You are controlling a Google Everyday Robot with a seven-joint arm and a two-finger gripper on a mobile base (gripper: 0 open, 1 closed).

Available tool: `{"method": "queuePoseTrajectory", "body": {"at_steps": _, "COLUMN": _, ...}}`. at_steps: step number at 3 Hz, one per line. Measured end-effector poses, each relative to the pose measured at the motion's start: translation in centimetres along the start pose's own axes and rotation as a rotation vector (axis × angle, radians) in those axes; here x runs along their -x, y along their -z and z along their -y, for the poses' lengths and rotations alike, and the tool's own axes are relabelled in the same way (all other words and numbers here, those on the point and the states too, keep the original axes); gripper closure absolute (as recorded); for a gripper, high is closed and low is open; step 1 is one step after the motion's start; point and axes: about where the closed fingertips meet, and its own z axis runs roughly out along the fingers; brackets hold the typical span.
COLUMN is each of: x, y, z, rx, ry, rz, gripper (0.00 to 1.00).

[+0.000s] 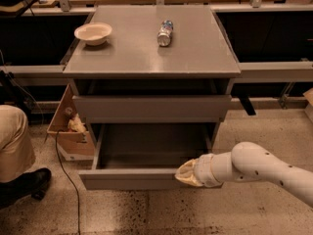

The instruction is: Close middle drawer

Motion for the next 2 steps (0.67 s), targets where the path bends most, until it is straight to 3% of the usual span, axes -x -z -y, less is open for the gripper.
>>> {"method": "queuePoseTrajectory", "body": {"at_steps": 1, "x": -2.16, "y": -3.6, "z": -0.75, "rx": 0.038, "ry": -0.04, "rz": 0.026, "gripper": 1.0}}
{"method": "queuePoseTrajectory", "body": {"at_steps": 2, "x": -2.16, "y": -3.61, "z": -0.76, "rx": 0.038, "ry": -0.04, "rz": 0.027, "gripper": 1.0}}
